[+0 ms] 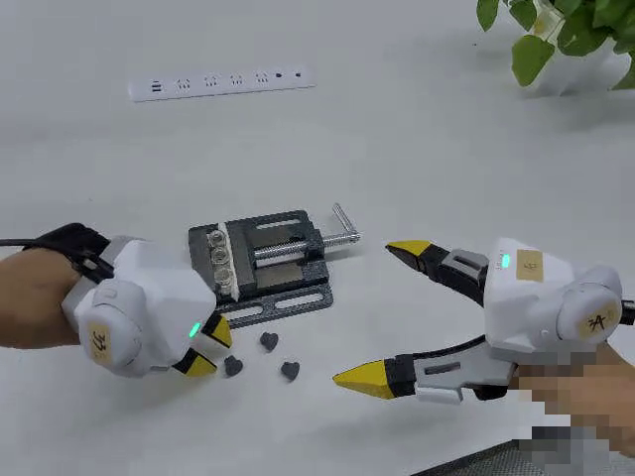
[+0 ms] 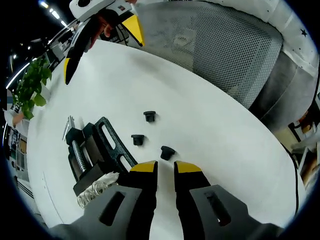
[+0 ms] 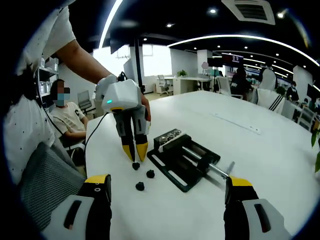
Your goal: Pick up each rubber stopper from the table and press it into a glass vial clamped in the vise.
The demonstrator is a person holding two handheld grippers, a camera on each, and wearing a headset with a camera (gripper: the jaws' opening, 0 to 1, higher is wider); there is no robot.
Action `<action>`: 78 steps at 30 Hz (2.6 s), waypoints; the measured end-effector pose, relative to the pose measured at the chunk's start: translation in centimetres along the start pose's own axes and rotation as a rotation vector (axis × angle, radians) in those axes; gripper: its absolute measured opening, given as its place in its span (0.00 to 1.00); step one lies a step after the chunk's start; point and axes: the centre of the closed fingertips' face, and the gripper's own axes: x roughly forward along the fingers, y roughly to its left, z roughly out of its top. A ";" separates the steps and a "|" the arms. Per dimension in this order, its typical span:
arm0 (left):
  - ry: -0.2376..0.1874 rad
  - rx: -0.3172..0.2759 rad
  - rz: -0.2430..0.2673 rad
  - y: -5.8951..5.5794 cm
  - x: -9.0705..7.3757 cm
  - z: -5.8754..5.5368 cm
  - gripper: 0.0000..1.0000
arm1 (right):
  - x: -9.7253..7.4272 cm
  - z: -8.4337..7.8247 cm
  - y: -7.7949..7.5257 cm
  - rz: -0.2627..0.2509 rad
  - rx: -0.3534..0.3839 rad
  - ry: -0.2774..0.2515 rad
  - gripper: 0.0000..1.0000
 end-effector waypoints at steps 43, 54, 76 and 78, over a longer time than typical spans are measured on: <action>-0.014 -0.021 -0.004 0.3 0.9 0.5 0.05 | 0.3 0.3 0.3 0.000 0.018 -0.003 0.92; -0.038 -0.160 0.053 0.4 0.8 0.6 0.05 | 0.2 0.2 0.1 0.000 0.017 -0.007 0.92; -0.168 -0.560 0.186 0.0 0.2 2.0 0.04 | 0.5 0.6 0.5 0.023 0.019 -0.021 0.90; -0.202 -0.622 0.209 0.2 -0.3 2.7 0.04 | 0.5 1.0 0.7 0.031 0.022 -0.027 0.90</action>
